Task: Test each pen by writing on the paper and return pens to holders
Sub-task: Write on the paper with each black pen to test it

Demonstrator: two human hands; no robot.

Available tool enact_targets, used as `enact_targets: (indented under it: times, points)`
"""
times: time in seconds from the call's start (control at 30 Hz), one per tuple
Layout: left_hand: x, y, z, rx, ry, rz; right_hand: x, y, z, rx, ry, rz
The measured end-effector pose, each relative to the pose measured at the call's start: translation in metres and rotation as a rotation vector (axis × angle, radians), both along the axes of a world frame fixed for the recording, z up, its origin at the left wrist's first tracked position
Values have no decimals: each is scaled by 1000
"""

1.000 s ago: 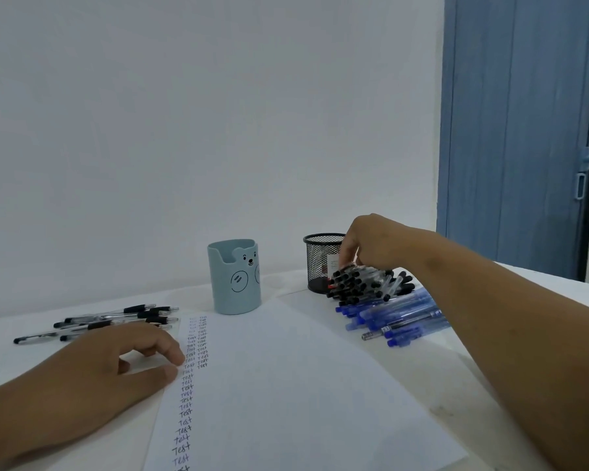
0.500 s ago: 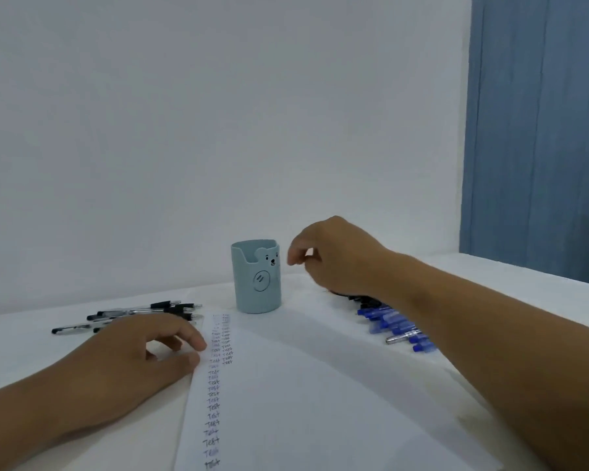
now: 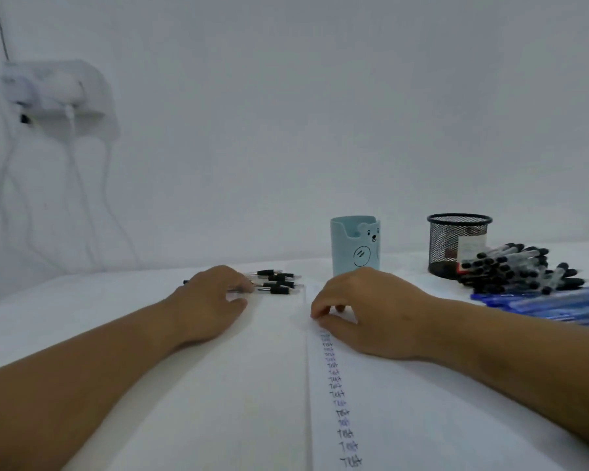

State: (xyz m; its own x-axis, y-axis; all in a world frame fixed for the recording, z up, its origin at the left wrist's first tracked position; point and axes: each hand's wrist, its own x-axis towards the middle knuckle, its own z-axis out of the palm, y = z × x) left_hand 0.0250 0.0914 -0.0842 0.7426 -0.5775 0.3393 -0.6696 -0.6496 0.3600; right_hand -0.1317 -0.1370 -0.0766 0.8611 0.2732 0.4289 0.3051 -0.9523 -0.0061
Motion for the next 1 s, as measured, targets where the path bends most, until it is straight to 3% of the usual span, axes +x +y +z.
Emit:
enact_targets:
  times: [0.3,0.67,0.9,1.0]
  points:
    - [6,-2,2,143,-101,161,0,-2,-1,23,21,18]
    - [15,6,-1,-21,-117,41,1,-2,-2,45,23,34]
    - [-12,-8,14,-380,-263,-163,1,-3,-2,61,26,31]
    - [-30,-16,17,-560,-247,-237,2,-4,-4,79,26,27]
